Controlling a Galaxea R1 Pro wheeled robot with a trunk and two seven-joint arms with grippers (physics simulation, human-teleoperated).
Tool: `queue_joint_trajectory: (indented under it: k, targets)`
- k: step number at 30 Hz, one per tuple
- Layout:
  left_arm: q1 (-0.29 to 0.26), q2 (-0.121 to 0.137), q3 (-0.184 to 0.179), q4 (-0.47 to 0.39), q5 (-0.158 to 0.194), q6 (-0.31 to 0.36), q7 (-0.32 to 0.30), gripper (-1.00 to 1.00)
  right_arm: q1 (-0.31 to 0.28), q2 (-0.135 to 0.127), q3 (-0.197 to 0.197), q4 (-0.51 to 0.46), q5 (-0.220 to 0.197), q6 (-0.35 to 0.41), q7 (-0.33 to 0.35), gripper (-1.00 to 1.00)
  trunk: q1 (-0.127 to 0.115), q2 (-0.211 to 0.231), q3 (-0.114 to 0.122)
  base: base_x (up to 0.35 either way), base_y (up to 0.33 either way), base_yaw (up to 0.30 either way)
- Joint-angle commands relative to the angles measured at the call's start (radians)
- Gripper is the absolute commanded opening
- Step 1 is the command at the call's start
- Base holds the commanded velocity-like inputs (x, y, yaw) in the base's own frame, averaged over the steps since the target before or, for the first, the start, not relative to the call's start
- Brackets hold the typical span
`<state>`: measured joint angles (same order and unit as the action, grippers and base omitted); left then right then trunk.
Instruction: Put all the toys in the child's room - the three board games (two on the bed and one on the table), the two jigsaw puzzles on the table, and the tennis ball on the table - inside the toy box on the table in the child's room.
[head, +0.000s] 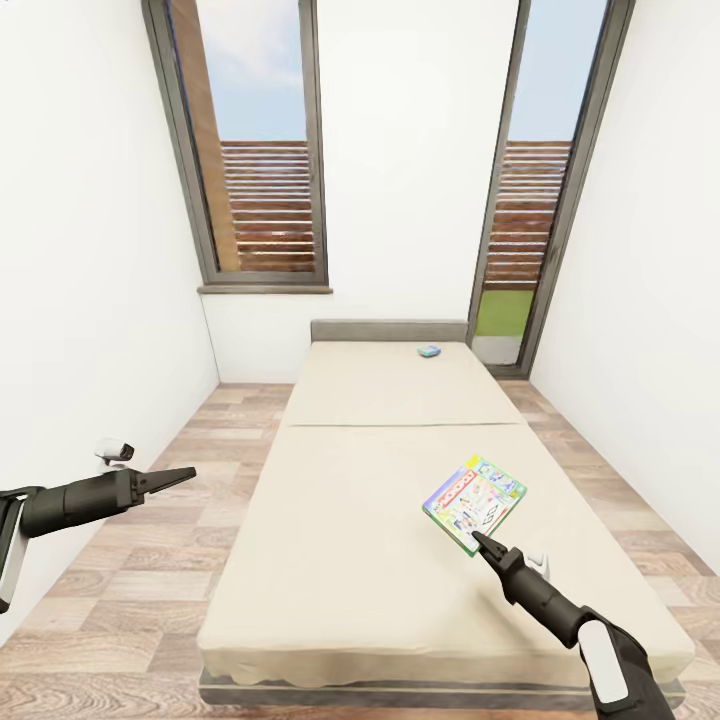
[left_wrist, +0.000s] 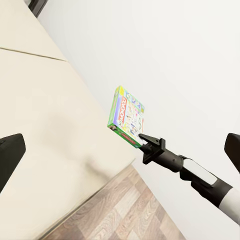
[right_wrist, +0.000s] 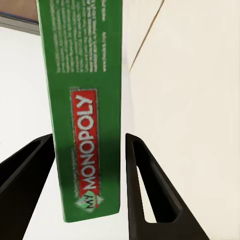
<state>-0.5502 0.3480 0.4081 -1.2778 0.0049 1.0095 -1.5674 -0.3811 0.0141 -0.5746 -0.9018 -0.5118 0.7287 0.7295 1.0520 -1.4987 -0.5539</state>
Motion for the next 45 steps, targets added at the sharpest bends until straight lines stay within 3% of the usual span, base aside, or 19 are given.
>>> queue_joint_trajectory:
  k: [1,17,32,45]
  targets:
    - [0.0,0.0,0.0,0.0,0.0,0.011,-0.003,1.0,-0.001,0.001,-0.004,0.0,0.001,0.005,0.002,-1.0,-0.004,0.007,0.002,0.0,0.0,0.0]
    - [0.0,-0.003,-0.001,0.0,-0.002,0.011,-0.003,1.0,-0.002,0.001,-0.004,0.0,0.001,0.005,0.004,-1.0,-0.065,0.119,0.052,0.0,0.0,0.0]
    - [0.0,-0.021,-0.003,0.0,-0.009,0.011,-0.003,1.0,-0.002,0.002,-0.005,0.013,0.0,-0.001,0.003,-1.0,-0.123,0.224,0.099,0.0,0.0,0.0]
    - [0.0,-0.022,-0.004,0.0,-0.008,0.009,-0.003,1.0,-0.002,0.021,-0.012,0.014,-0.001,-0.002,0.001,-1.0,-0.173,0.315,0.14,0.0,0.0,0.0]
